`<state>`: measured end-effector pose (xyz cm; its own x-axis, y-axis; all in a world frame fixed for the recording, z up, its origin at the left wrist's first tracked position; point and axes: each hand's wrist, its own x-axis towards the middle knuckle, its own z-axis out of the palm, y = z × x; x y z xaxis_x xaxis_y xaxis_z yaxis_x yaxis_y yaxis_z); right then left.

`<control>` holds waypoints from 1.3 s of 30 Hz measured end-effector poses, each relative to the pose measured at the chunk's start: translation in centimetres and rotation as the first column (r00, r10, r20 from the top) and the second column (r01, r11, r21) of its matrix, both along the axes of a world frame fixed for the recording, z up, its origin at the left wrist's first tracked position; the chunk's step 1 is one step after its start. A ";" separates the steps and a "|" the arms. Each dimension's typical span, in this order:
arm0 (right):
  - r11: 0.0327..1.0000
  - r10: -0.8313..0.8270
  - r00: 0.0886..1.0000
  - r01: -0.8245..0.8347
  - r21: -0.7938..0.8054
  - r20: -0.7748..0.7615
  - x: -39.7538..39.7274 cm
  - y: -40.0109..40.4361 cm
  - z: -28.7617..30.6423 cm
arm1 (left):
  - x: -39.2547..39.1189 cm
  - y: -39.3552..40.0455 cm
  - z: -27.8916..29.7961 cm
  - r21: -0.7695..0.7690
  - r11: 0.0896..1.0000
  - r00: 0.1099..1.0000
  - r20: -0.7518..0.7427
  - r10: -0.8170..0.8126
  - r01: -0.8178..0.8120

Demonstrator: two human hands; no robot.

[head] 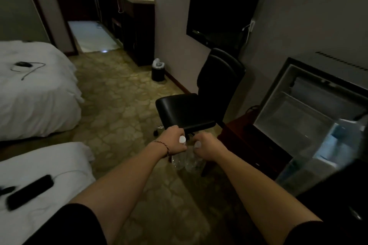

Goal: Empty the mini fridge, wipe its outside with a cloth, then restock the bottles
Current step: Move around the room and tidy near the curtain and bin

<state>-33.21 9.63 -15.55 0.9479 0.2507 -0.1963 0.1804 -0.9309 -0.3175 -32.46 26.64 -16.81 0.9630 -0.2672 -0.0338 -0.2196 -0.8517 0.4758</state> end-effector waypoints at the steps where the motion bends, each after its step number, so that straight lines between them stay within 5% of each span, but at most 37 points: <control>1: 1.000 0.015 1.000 -0.015 -0.006 0.013 1.5 1.3 0.0 | 1.3 1.3 0.0 -0.002 1.000 1.000 0.003 0.024 -0.024; 13: 0.991 0.133 0.990 -0.133 0.008 -0.048 25.2 14.5 -2.8 | 21.4 14.4 -2.0 -0.070 0.987 0.990 -0.028 0.141 -0.143; 24: 0.970 0.242 0.960 -0.239 0.035 -0.139 54.9 25.1 -2.6 | 48.7 25.6 -1.9 -0.074 0.946 0.948 -0.064 0.311 -0.315; 39: 0.986 0.150 0.982 -0.139 0.094 -0.115 95.1 39.3 -3.8 | 90.3 40.2 -4.2 -0.054 0.969 0.966 -0.104 0.236 -0.242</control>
